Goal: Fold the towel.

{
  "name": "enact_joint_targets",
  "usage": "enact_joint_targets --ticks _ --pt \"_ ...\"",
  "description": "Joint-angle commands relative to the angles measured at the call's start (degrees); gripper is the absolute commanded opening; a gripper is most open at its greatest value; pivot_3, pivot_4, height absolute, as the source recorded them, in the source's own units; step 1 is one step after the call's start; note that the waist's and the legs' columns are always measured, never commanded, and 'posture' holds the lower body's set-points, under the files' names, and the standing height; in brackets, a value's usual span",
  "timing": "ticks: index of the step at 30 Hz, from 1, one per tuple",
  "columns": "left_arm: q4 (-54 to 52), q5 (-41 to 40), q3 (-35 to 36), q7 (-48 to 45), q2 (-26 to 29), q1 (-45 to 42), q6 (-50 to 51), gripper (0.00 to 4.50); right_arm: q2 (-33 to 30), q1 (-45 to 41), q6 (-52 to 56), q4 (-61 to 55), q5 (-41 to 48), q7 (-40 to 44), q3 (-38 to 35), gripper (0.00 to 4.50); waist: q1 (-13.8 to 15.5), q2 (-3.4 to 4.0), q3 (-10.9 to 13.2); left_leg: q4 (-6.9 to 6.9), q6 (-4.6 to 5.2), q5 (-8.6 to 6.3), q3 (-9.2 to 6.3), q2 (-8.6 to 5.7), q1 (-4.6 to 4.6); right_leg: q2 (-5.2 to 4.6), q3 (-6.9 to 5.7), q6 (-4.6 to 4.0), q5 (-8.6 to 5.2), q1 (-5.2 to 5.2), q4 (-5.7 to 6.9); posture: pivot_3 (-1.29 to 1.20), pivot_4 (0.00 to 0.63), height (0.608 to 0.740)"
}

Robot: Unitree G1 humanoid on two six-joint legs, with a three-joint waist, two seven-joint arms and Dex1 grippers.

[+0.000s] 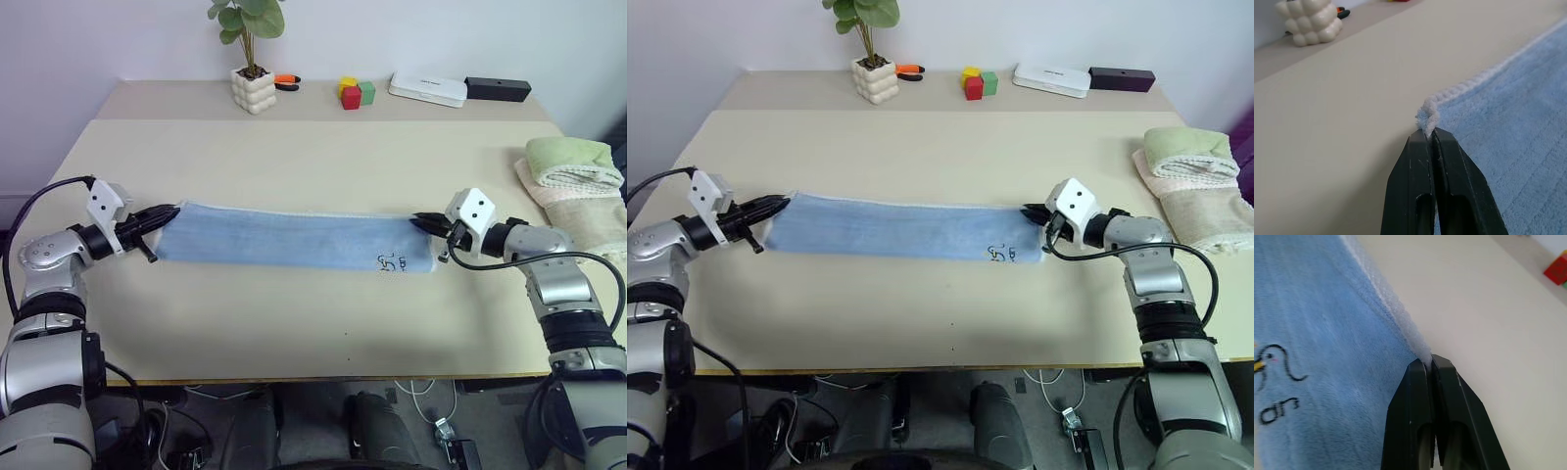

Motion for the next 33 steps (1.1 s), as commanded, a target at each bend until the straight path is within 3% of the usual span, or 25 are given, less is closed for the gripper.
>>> enact_joint_targets --ticks 1,13,14,16,22,23,27,29,32,33 --pt "0.05 0.82 0.74 1.55 0.49 -0.21 -1.19 0.0 0.25 -2.42 -2.24 1.32 -1.12 -1.55 -0.41 0.03 0.0 0.0 0.0 0.0 0.0 0.0 0.0 0.0 0.0 0.0 0.0 0.0 0.0 0.0 0.0 0.0 0.15 0.735" --pt "1.03 1.62 1.09 3.79 -1.62 -0.19 7.27 0.0 1.95 -2.38 -1.02 3.16 -1.95 -1.44 1.1 0.03 -0.02 0.0 0.0 0.0 0.0 0.0 0.0 0.0 0.0 0.0 0.0 0.0 0.0 0.0 0.01 0.0 0.15 0.735" --pt "0.87 1.68 1.28 4.57 -1.75 -0.2 7.48 0.62 1.98 -2.56 -0.96 3.41 -2.09 -1.78 0.97 0.28 -0.01 0.0 0.0 0.0 0.0 0.0 0.0 0.0 0.0 0.0 0.0 0.0 0.0 0.0 0.01 0.0 0.15 0.735" --pt "0.55 1.68 1.58 5.16 -1.9 -0.16 7.99 1.43 1.94 -2.82 -1.34 3.82 -2.67 -2.36 0.96 0.92 0.03 0.0 0.0 0.0 0.0 0.0 0.0 0.0 0.0 0.0 0.0 0.0 0.0 0.0 0.01 0.0 0.15 0.735" --pt "-0.19 2.65 1.33 7.03 -1.75 0.0 5.9 4.32 2.04 -3.52 -2.53 4.71 -4.79 -5.98 1.3 3.77 -0.11 0.0 0.0 0.0 0.0 0.0 0.0 0.0 0.0 0.0 0.0 0.0 0.0 0.0 0.01 0.0 0.15 0.735" --pt "-0.26 2.44 1.6 7.57 -1.59 -0.23 6.19 4.5 1.98 -3.12 -2.31 4.04 -4.47 -5.68 1.28 4.28 -0.1 0.0 0.0 0.0 0.0 0.0 0.0 0.0 0.0 0.0 0.0 0.0 0.0 0.0 0.01 0.0 0.15 0.735" --pt "-0.22 -1.87 5.33 7.24 -0.54 -2.58 14.94 4.5 2.52 -1.15 1.89 -2.01 0.69 -6.27 -2.63 4.45 -0.05 0.0 0.0 0.0 0.0 0.0 -0.01 0.0 -0.01 0.0 0.0 0.0 0.0 0.0 0.01 0.0 0.15 0.735" --pt "-1.37 -5.01 7.84 5.92 0.06 -3.75 21.07 3.93 3.79 0.43 6.23 -7.82 4.46 -8.56 -5.45 4.5 -0.1 0.0 0.0 0.0 0.0 0.0 -0.02 0.0 -0.01 0.0 -0.01 0.01 0.0 0.0 0.01 0.0 0.15 0.735" --pt "-7.39 -8.05 9.93 6.0 -0.72 -2.48 25.67 2.73 5.44 4.49 12.6 -19.69 7.59 -11.73 -7.17 3.74 -0.15 0.0 0.0 -0.02 0.0 0.0 -0.03 0.0 -0.01 0.0 -0.01 0.01 0.0 0.0 0.03 0.0 0.15 0.735" --pt "-10.55 -8.97 10.13 6.34 -1.4 -2.03 27.37 2.18 6.41 5.36 14.54 -23.09 8.24 -13.68 -7.58 3.21 -0.08 0.0 0.0 -0.02 0.0 0.0 -0.04 0.0 -0.01 0.0 -0.01 0.01 0.0 0.0 0.03 0.0 0.15 0.735"
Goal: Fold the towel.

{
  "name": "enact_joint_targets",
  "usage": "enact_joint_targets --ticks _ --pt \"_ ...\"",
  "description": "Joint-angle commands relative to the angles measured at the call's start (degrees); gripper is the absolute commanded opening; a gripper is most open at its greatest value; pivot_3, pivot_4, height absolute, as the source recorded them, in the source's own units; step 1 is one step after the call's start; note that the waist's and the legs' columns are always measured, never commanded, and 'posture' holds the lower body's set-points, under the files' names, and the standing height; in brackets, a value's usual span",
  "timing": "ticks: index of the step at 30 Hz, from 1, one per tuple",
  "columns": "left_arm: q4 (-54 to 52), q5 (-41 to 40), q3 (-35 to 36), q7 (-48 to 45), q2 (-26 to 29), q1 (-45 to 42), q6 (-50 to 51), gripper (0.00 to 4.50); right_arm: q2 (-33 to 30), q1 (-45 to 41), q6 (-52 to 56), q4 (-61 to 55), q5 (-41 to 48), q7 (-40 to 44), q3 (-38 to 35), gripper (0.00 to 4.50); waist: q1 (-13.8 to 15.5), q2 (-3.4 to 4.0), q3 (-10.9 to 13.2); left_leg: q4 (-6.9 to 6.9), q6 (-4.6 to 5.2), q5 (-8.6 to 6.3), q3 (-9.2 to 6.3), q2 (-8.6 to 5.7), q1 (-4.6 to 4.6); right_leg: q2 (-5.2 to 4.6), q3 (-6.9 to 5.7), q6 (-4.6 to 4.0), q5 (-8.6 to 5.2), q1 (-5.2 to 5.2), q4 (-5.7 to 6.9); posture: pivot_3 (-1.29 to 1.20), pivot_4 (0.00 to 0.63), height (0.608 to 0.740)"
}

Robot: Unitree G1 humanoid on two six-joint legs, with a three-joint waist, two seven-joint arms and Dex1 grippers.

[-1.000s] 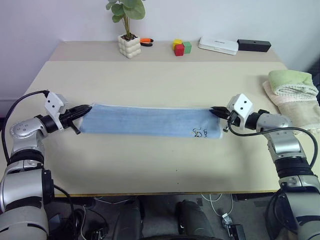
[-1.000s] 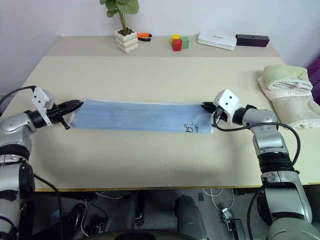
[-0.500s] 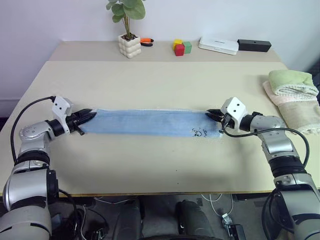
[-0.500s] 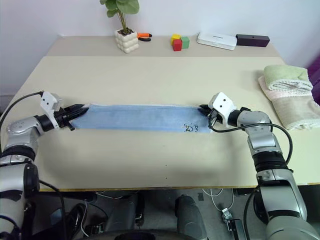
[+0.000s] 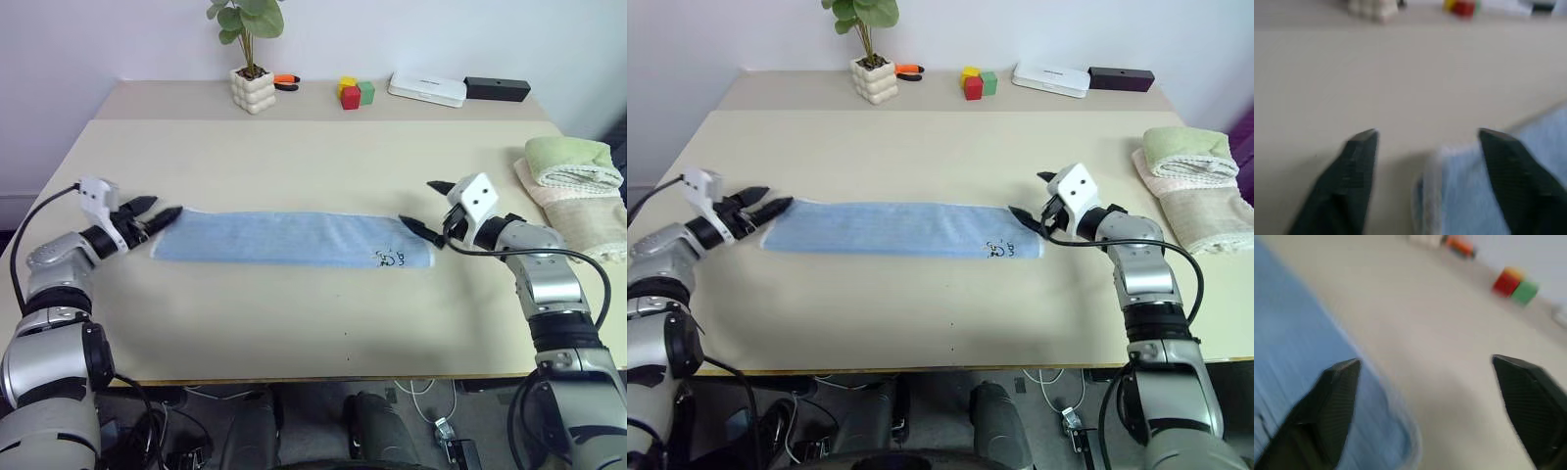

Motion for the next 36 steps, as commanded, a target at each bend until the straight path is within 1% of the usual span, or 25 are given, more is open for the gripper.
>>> enact_joint_targets --ticks 1,2,3,4,5,6,7,9,12,14,17,20,22,24,26,29,30,31,33,34,35,36 --pt "-10.65 -4.52 2.07 1.02 -1.18 0.63 6.0 1.74 3.04 1.92 6.57 -12.79 3.86 -6.47 -2.94 2.78 0.1 0.0 0.0 0.0 0.0 0.0 -0.01 0.0 -0.01 0.0 0.0 0.0 0.0 0.0 0.01 0.0 0.15 0.735" --pt "-14.88 -6.29 2.77 3.3 -2.88 1.48 9.27 1.18 5.05 2.17 7.93 -15.8 3.42 -9.51 -2.5 2.25 0.09 0.0 0.0 0.01 -0.01 0.0 -0.01 0.0 -0.01 0.0 0.0 0.0 0.0 0.0 0.02 0.0 0.15 0.735" --pt "-19.72 -7.56 3.01 6.1 -5.05 2.68 11.86 0.76 7.01 2.23 9.06 -17.77 1.88 -12.7 -1.5 1.79 0.12 0.01 0.0 0.02 -0.02 0.01 -0.02 0.0 0.0 -0.01 0.0 0.0 0.0 0.01 0.04 0.0 0.15 0.735" --pt "-24.55 -8.38 2.93 9.28 -7.21 3.76 14.17 0.19 8.9 2.24 10.2 -18.97 0.69 -15.44 -0.78 1.19 0.26 0.0 -0.01 0.04 -0.02 0.01 -0.02 0.0 0.01 -0.01 0.0 0.0 0.0 0.01 0.06 0.0 0.15 0.735" --pt "-28.97 -9.2 2.94 12.71 -9.35 4.64 16.73 0.0 10.93 2.14 11.06 -19.62 0.58 -17.63 -0.59 0.68 0.34 -0.01 -0.02 0.06 -0.04 0.02 -0.04 0.0 0.0 -0.02 0.0 0.0 0.0 0.01 0.09 0.0 0.15 0.735" --pt "-33.58 -10.48 2.65 15.41 -11.9 5.6 19.53 0.0 13.76 1.82 12.33 -19.59 1.4 -20.12 -0.79 0.21 0.37 -0.02 -0.02 0.07 -0.04 0.02 -0.06 0.0 0.0 -0.02 0.01 0.0 0.0 0.04 0.1 0.0 0.15 0.735" --pt "-37.19 -11.15 2.27 17.49 -13.8 6.49 21.56 0.0 15.82 1.61 13.42 -19.38 1.92 -21.73 -0.73 0.09 0.36 -0.03 -0.03 0.08 -0.04 0.02 -0.06 0.0 0.0 -0.02 0.01 0.0 0.0 0.04 0.08 0.0 0.15 0.735" --pt "-42.37 -11.62 1.13 21.68 -18.28 8.38 23.63 0.0 19.64 1.49 13.64 -17.09 -0.2 -25.11 1.26 0.09 0.29 -0.03 -0.03 0.09 -0.04 0.02 -0.07 -0.02 -0.02 -0.02 0.01 0.0 0.01 0.05 0.07 0.0 0.15 0.735" --pt "-43.76 -11.03 -0.36 25.82 -23.92 10.69 24.35 0.0 24.24 2.5 11.7 -11.37 -1.77 -28.82 1.93 0.09 0.17 -0.04 -0.04 0.06 -0.04 0.03 -0.07 -0.02 0.02 0.0 0.02 0.0 0.01 0.05 0.06 0.0 0.15 0.735" --pt "-43.21 -11.29 -1.07 26.33 -26.15 11.78 25.08 0.0 25.33 3.35 10.59 -8.56 -2.54 -29.65 2.15 0.09 0.09 -0.03 -0.04 0.05 -0.05 0.03 -0.07 -0.03 0.02 0.0 0.02 0.0 0.01 0.05 0.05 0.0 0.15 0.735" --pt "-38.41 -9.86 -0.56 27.19 -26.68 13.05 21.43 0.0 25.73 4.22 11.18 -4.38 -2.63 -33.42 -0.74 0.09 -0.06 -0.03 -0.04 0.04 -0.04 0.03 -0.07 -0.04 0.0 -0.01 0.02 0.0 0.01 0.05 0.01 0.0 0.15 0.735" --pt "-35.01 -9.57 0.32 26.1 -24.45 13.64 20.29 0.0 23.7 5.04 9.17 -2.12 -4.75 -34.92 -1.16 0.09 -0.17 -0.03 -0.04 0.02 -0.04 0.03 -0.08 -0.04 0.0 0.0 0.02 0.0 0.0 0.04 0.01 0.0 0.15 0.735" --pt "-29.82 -5.82 -0.94 24.01 -20.36 14.92 15.57 0.0 22.4 5.97 7.91 -1.02 -5.92 -35.56 -1.51 0.09 -0.81 -0.02 -0.05 0.0 -0.04 0.02 -0.07 -0.04 0.03 0.0 0.03 0.0 0.0 0.04 0.0 0.0 0.15 0.735" --pt "-26.42 -4.0 -1.37 22.6 -16.57 15.91 13.07 0.0 21.08 6.81 7.27 -0.69 -6.59 -35.47 -1.57 0.09 -1.3 0.05 -0.11 -0.1 -0.04 0.03 -0.08 -0.03 0.09 0.02 0.02 0.0 0.0 0.05 0.0 0.0 0.15 0.735" --pt "-27.36 -4.79 -0.36 21.2 -13.28 16.65 13.42 0.0 19.12 7.87 6.72 -0.77 -6.59 -34.52 -2.26 0.09 -1.6 0.1 -0.15 -0.2 -0.04 0.02 -0.06 -0.03 0.16 0.03 0.04 -0.01 -0.01 0.05 -0.01 0.0 0.15 0.735" --pt "-26.34 -7.05 2.3 21.9 -11.27 15.19 13.14 0.0 17.83 8.5 6.25 -0.54 -4.9 -32.99 -3.69 0.09 -1.33 0.1 -0.14 -0.24 -0.05 0.03 -0.05 -0.02 0.17 0.02 0.05 -0.01 -0.01 0.05 -0.02 0.0 0.15 0.735" --pt "-25.78 -6.46 2.08 21.98 -10.54 14.88 12.54 0.0 18.05 8.32 6.64 -0.76 -3.42 -32.43 -4.73 0.09 -1.21 0.1 -0.14 -0.22 -0.05 0.03 -0.04 -0.02 0.16 0.02 0.05 -0.01 -0.01 0.05 -0.02 0.0 0.15 0.735" --pt "-25.6 -6.03 1.84 21.78 -10.14 14.76 12.16 0.0 18.15 8.13 7.04 -1.08 -2.61 -32.06 -5.27 0.32 -1.08 0.09 -0.14 -0.17 -0.05 0.03 -0.04 -0.02 0.14 0.01 0.05 0.0 -0.01 0.06 -0.02 0.0 0.15 0.735" --pt "-27.02 -8.52 2.44 19.51 -10.31 14.73 15.95 0.0 18.12 7.65 7.95 -2.12 -1.02 -31.63 -6.37 0.91 -0.86 0.1 -0.14 -0.14 -0.04 0.03 -0.04 -0.03 0.11 -0.01 0.04 0.0 -0.01 0.08 -0.03 0.0 0.15 0.735" --pt "-27.61 -9.47 2.71 18.79 -10.44 14.76 17.22 0.0 18.07 7.52 8.16 -2.46 -0.48 -31.48 -6.72 1.37 -0.8 0.1 -0.14 -0.14 -0.04 0.03 -0.04 -0.04 0.11 -0.02 0.04 0.0 -0.01 0.09 -0.03 0.0 0.15 0.735" --pt "-29.99 -9.49 1.75 17.42 -10.54 15.74 17.38 0.25 17.69 7.0 9.45 -3.1 0.57 -31.8 -7.83 1.81 -0.83 0.09 -0.14 -0.13 -0.04 0.03 -0.04 -0.05 0.09 -0.02 0.04 0.0 -0.01 0.09 -0.03 0.0 0.15 0.735" --pt "-32.42 -9.54 1.12 17.02 -10.73 16.48 17.54 0.54 17.96 6.27 11.88 -4.42 3.56 -32.11 -9.86 2.37 -0.87 0.09 -0.14 -0.12 -0.04 0.03 -0.04 -0.05 0.09 -0.02 0.03 0.0 -0.01 0.09 -0.03 0.0 0.15 0.735"
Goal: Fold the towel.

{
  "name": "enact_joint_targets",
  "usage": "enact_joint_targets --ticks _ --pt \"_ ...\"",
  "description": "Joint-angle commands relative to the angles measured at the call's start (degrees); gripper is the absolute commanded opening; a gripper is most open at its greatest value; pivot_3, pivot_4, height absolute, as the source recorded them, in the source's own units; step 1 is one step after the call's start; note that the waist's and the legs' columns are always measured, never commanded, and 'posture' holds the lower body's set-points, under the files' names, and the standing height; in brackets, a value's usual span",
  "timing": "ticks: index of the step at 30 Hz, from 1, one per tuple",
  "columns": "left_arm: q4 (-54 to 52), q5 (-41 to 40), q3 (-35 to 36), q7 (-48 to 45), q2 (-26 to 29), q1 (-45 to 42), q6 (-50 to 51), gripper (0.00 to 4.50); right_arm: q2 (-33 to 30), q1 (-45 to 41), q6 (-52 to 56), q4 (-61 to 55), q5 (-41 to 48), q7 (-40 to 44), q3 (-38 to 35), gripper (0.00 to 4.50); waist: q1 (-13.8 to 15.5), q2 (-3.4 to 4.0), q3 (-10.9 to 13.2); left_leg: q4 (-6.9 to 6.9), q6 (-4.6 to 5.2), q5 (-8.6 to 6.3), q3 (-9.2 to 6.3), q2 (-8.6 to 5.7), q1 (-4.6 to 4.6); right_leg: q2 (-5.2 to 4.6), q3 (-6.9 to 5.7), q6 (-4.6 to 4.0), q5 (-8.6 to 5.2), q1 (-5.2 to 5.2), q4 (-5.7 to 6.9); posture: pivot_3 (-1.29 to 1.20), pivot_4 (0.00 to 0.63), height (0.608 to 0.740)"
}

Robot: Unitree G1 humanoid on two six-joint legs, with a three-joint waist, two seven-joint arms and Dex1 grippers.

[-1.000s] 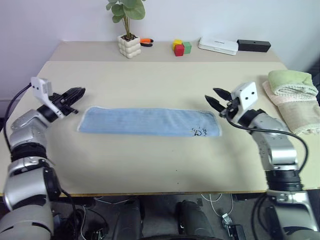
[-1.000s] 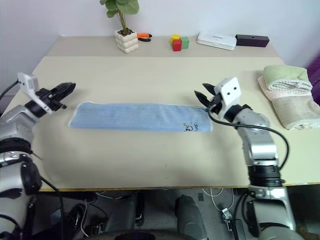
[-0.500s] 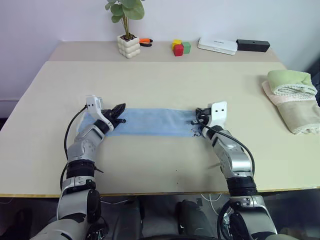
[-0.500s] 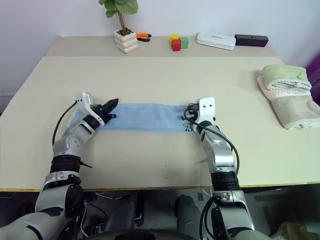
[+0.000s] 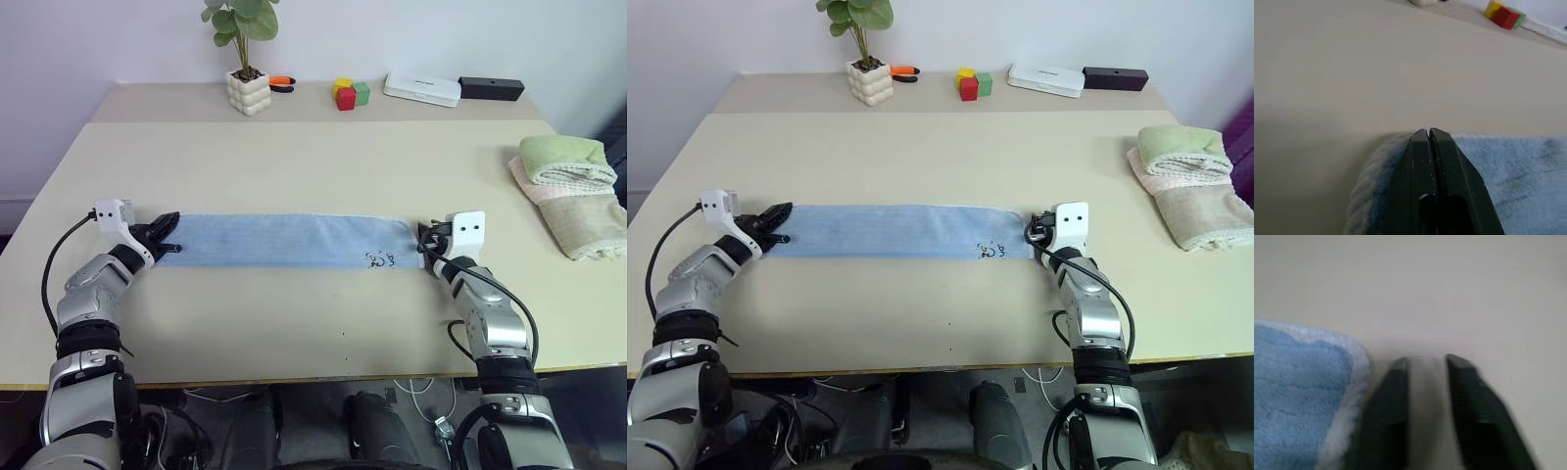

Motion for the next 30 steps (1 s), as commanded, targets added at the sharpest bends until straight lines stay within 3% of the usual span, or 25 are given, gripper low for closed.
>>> enact_joint_targets --ticks 1,4,8,12,14,20,26,30 --pt "-9.09 -2.05 -1.14 -3.77 -0.12 1.35 1.7 0.86 -0.31 -2.52 6.33 -6.12 8.06 -0.46 -6.32 2.83 -0.07 0.0 0.01 0.0 0.0 0.0 -0.01 0.0 -0.02 0.0 0.0 0.0 0.0 -0.01 0.0 0.0 0.15 0.735" --pt "-13.11 -3.1 -1.41 -5.45 -0.12 1.96 3.18 2.33 -0.66 -2.14 14.89 -12.01 15.3 -0.88 -10.11 4.37 -0.03 0.0 0.01 0.0 0.0 0.0 -0.02 0.02 -0.03 0.0 0.0 0.0 0.0 -0.02 0.01 0.0 0.15 0.735" --pt "-15.89 -2.87 -2.89 -9.33 0.81 2.42 2.73 4.34 0.11 -0.75 31.36 -20.71 35.44 -4.02 -19.75 4.5 -0.05 -0.01 0.0 -0.01 0.0 0.0 -0.03 0.03 -0.02 0.01 -0.01 0.0 0.0 -0.01 0.0 0.0 0.15 0.735" --pt "-18.89 -4.65 -3.85 -16.71 1.65 3.36 2.88 4.43 0.95 3.28 44.15 -25.62 65.82 -15.01 -26.69 4.5 -0.08 -0.01 0.0 -0.04 0.01 -0.01 -0.03 0.04 -0.03 0.0 -0.01 0.0 0.0 0.0 -0.03 0.0 0.15 0.735" --pt "-21.35 -4.43 -4.29 -20.84 1.94 4.49 -1.57 4.43 -0.48 8.1 46.22 -28.88 73.23 -18.51 -26.23 4.5 -0.08 -0.01 0.0 -0.05 0.02 -0.01 -0.03 0.04 -0.03 0.0 -0.01 -0.01 -0.01 0.0 -0.05 0.0 0.15 0.735" --pt "-21.77 -6.41 -5.16 -32.04 5.62 4.86 -1.66 4.43 -6.63 21.82 46.07 -32.64 92.08 -26.31 -22.2 4.5 -0.22 -0.01 0.0 -0.05 0.06 -0.04 -0.03 0.03 -0.04 -0.01 0.02 -0.02 -0.01 0.01 -0.1 0.0 0.15 0.735" --pt "-17.42 -4.94 -6.12 -34.91 7.01 1.72 -3.21 4.43 -7.77 23.27 39.34 -32.66 95.0 -30.38 -16.49 4.5 -0.34 -0.03 -0.01 -0.05 0.1 -0.06 -0.1 0.03 -0.02 0.02 0.02 -0.03 -0.01 0.03 -0.1 0.0 0.15 0.735" --pt "-21.73 -7.12 -6.69 -34.62 6.26 1.71 -0.26 4.43 -6.7 22.24 36.24 -32.54 92.69 -30.05 -12.47 4.5 -0.17 -0.04 -0.01 -0.03 0.13 -0.08 -0.1 0.03 -0.08 0.01 0.02 -0.02 -0.01 0.02 -0.15 0.0 0.15 0.735"
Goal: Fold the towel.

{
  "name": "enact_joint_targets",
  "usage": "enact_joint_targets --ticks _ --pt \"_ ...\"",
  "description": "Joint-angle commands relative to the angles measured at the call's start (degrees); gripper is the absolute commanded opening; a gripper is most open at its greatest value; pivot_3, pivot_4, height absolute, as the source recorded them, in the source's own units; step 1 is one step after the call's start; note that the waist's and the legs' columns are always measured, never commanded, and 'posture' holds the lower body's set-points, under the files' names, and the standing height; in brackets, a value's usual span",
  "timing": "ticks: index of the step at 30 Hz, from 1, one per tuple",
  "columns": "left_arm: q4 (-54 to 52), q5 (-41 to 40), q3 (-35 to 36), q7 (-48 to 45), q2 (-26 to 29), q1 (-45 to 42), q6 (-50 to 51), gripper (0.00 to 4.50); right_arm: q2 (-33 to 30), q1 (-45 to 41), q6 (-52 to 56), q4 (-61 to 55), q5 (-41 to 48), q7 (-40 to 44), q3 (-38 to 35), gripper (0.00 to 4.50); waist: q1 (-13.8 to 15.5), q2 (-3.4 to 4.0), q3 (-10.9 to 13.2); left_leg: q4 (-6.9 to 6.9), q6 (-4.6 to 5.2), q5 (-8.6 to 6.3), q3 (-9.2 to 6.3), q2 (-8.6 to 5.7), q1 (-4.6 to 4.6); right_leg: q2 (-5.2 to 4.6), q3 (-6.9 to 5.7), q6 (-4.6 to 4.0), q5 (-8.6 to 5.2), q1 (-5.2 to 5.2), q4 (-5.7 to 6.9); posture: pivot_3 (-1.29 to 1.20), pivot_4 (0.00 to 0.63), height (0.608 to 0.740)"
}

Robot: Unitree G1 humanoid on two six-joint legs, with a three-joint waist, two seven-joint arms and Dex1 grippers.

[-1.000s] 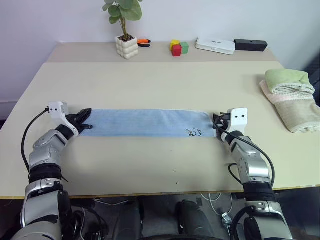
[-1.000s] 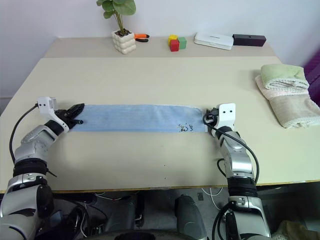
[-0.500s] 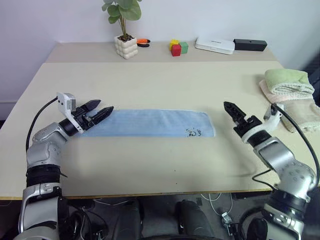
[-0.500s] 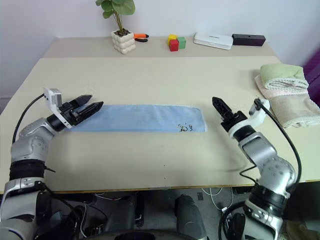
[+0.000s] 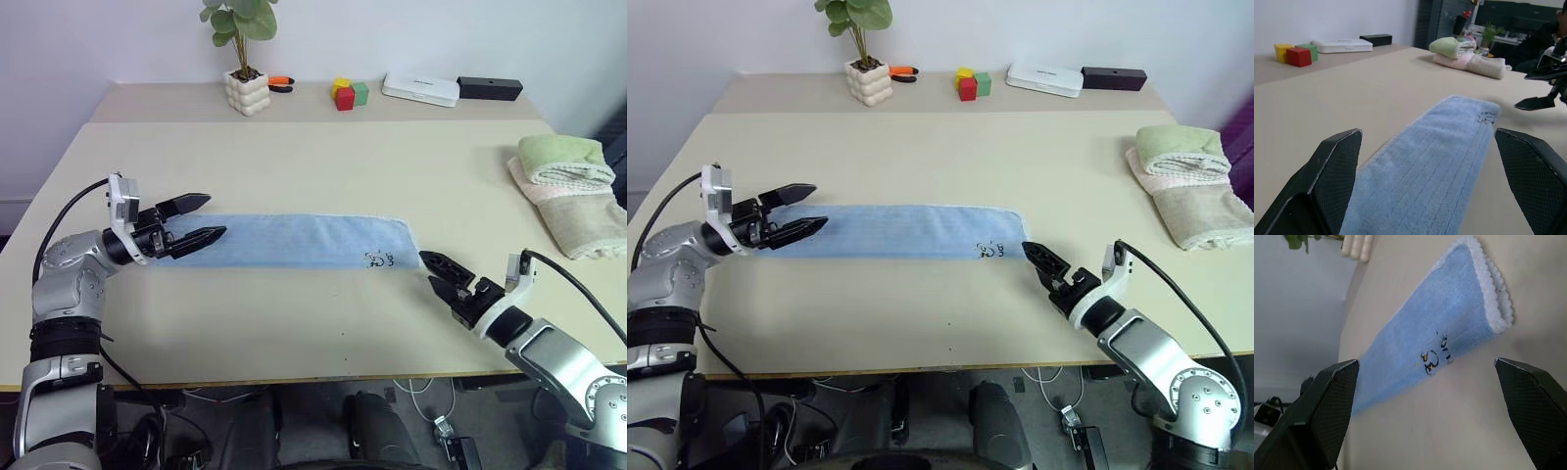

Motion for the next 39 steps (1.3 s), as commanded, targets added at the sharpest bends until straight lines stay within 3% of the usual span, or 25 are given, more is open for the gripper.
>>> enact_joint_targets --ticks 1,5,15,19,25,31,35,39 --pt "-3.94 -1.05 0.06 0.51 0.29 -0.83 0.23 4.43 0.52 -1.27 -2.9 -0.48 -2.63 0.7 2.74 4.5 0.01 0.0 0.0 0.0 0.0 0.0 0.0 0.0 0.0 0.0 0.0 0.0 0.0 0.0 0.0 0.0 0.15 0.735" --pt "0.01 1.64 0.15 1.81 0.43 -0.49 -3.42 4.43 -0.1 -3.09 -4.44 2.93 -8.26 0.82 5.13 4.5 -0.04 -0.01 0.0 0.01 0.0 0.0 -0.01 0.0 0.01 0.0 0.0 0.0 0.0 0.0 0.01 0.0 0.15 0.735" --pt "-9.05 -2.03 0.75 0.85 1.75 6.35 1.82 4.43 3.26 -11.28 -7.48 11.27 -12.4 0.92 5.84 4.5 -0.02 -0.02 -0.01 0.02 0.01 0.0 0.02 0.01 0.01 -0.01 0.01 0.0 0.0 0.0 0.0 0.0 0.15 0.735" --pt "-9.14 -1.97 1.52 1.57 2.45 6.96 1.25 4.5 4.73 -13.11 -6.83 13.38 -13.23 2.23 6.45 3.19 -0.04 -0.01 -0.01 0.01 0.01 0.0 0.01 0.02 0.01 0.0 0.0 -0.01 0.0 0.0 0.01 0.0 0.15 0.735" --pt "-9.66 -1.99 1.81 2.57 2.4 7.53 0.5 4.5 4.96 -14.43 -6.17 14.96 -14.99 2.99 6.29 0.17 -0.17 -0.11 -0.06 0.01 0.01 -0.01 0.01 0.03 0.02 0.0 0.0 -0.01 0.0 0.0 0.01 0.0 0.15 0.735" --pt "-9.38 -1.62 1.26 3.32 1.85 7.36 -0.49 4.5 -0.67 -16.03 -5.3 16.18 -19.07 6.25 3.8 0.02 0.13 -0.13 -0.08 0.04 0.01 -0.01 0.03 0.0 0.01 -0.04 0.0 -0.01 0.0 0.03 0.0 0.0 0.15 0.735" --pt "-7.57 -0.88 0.51 3.28 1.4 6.37 -2.06 4.5 -11.22 -15.47 -1.43 18.25 -23.6 14.25 2.08 0.02 0.18 -0.11 -0.06 0.05 0.04 -0.03 0.06 -0.04 -0.01 -0.07 0.01 -0.01 0.0 0.03 -0.05 0.0 0.15 0.735" --pt "-5.81 -0.35 -0.09 3.22 1.1 5.15 -3.43 4.5 -17.67 -15.71 -0.28 19.65 -28.17 20.52 0.61 0.02 0.05 -0.11 -0.07 0.03 0.07 -0.04 0.03 -0.01 0.02 -0.01 0.0 -0.01 0.0 0.03 -0.06 0.0 0.15 0.735"
